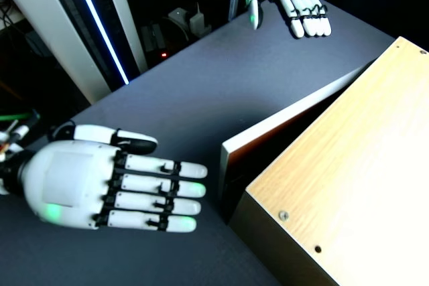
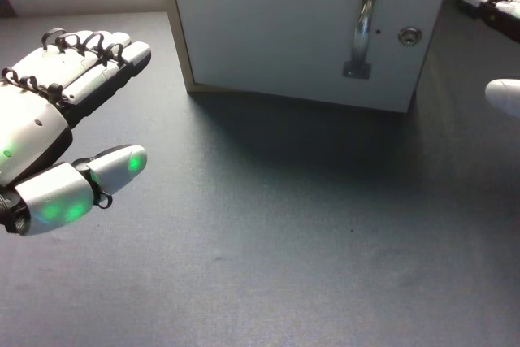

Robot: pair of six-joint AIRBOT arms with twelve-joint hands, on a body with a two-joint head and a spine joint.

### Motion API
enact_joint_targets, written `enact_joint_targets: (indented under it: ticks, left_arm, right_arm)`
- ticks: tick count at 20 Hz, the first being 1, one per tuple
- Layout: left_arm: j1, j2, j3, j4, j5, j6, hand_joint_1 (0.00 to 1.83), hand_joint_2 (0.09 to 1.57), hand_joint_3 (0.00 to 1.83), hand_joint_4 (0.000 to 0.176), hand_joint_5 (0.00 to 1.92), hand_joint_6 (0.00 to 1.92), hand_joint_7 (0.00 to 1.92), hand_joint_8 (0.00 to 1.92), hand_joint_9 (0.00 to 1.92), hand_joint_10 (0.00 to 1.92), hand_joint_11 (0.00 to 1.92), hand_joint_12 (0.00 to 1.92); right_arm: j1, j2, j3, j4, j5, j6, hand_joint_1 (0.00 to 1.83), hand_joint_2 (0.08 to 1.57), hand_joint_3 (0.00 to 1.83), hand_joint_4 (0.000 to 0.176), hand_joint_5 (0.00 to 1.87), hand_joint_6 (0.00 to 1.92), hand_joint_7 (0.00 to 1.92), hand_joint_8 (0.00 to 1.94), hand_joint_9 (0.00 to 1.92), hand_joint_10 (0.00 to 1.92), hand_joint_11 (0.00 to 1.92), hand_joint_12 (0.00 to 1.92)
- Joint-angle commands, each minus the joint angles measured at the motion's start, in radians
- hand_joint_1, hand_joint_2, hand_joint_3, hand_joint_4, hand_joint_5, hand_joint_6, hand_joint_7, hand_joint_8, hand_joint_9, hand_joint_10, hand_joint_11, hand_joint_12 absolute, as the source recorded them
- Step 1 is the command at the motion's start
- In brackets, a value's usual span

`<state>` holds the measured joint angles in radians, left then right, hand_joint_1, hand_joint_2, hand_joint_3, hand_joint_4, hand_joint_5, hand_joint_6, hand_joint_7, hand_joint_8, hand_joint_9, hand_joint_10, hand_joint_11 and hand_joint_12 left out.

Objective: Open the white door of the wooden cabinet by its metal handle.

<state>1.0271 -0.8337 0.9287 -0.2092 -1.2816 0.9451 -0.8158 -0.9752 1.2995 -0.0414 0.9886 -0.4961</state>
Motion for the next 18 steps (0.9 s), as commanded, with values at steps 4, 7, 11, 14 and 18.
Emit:
enact_joint_targets:
  ticks: [4,7,11,14,18]
  left_arm:
    - [-0.003,-0.003,0.007,0.002,-0.132,-0.003,0.00,1.44,0.00,0.000,0.03,0.00,0.00,0.00,0.01,0.00,0.02,0.14]
    - [-0.003,-0.003,0.008,0.003,-0.132,-0.004,0.00,1.43,0.00,0.000,0.03,0.00,0.01,0.00,0.03,0.01,0.03,0.15]
    - [-0.003,-0.004,0.008,0.003,-0.132,-0.005,0.00,1.45,0.01,0.000,0.04,0.00,0.02,0.00,0.03,0.00,0.02,0.15]
    - [-0.003,-0.005,0.008,0.003,-0.132,-0.006,0.00,1.47,0.01,0.000,0.04,0.00,0.02,0.00,0.02,0.00,0.02,0.15]
    - [-0.003,-0.007,0.009,0.006,-0.131,-0.010,0.00,1.46,0.00,0.000,0.04,0.00,0.01,0.00,0.02,0.00,0.01,0.16]
  right_arm:
    - [0.031,-0.008,0.024,0.028,0.077,-0.002,0.06,1.42,0.00,0.000,0.00,0.00,0.00,0.00,0.00,0.00,0.00,0.00]
    - [0.048,-0.011,0.037,0.018,0.049,-0.003,0.03,1.42,0.00,0.000,0.00,0.00,0.00,0.00,0.00,0.00,0.00,0.00]
    - [0.077,-0.019,0.052,-0.004,0.013,-0.006,0.02,1.42,0.00,0.000,0.00,0.00,0.00,0.00,0.00,0.00,0.00,0.00]
    - [0.100,-0.032,0.063,-0.021,-0.005,-0.007,0.06,1.44,0.00,0.000,0.00,0.00,0.00,0.00,0.00,0.00,0.00,0.00]
    - [0.120,-0.041,0.066,-0.047,-0.017,-0.007,0.03,1.44,0.00,0.000,0.00,0.00,0.00,0.00,0.00,0.00,0.00,0.00]
